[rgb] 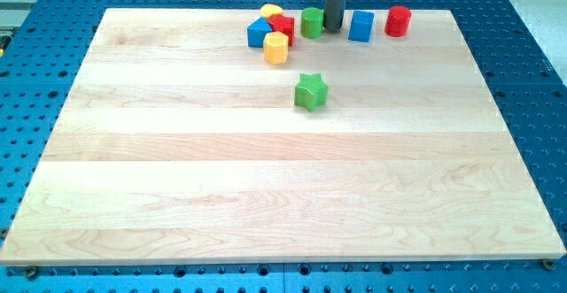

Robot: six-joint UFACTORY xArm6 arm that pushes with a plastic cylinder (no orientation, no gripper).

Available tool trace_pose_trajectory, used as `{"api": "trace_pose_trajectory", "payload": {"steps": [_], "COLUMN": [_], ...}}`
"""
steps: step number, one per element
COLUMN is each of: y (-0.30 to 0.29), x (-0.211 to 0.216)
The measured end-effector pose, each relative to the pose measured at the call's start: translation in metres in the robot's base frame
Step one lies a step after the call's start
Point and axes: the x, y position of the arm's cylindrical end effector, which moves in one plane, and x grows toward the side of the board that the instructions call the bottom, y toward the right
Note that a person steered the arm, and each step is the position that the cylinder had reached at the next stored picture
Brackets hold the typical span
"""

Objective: Move the green circle to the top left side of the board

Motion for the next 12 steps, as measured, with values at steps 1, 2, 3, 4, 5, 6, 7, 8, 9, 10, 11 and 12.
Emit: {"api": "trace_pose_trajectory", "payload": {"steps": [1,2,3,4,5,6,7,8,9,10,11,12], "y": [-0.002,-0.005,-0.009,-0.019,-0.019,-0.020,-0.046,-0.039,-0.084,-0.024,-0.039,-0.069], "x": [-0.017,-0.035,-0.034,-0.034,-0.032,0.004,0.013,0.058,0.085,0.104,0.114,0.140]}}
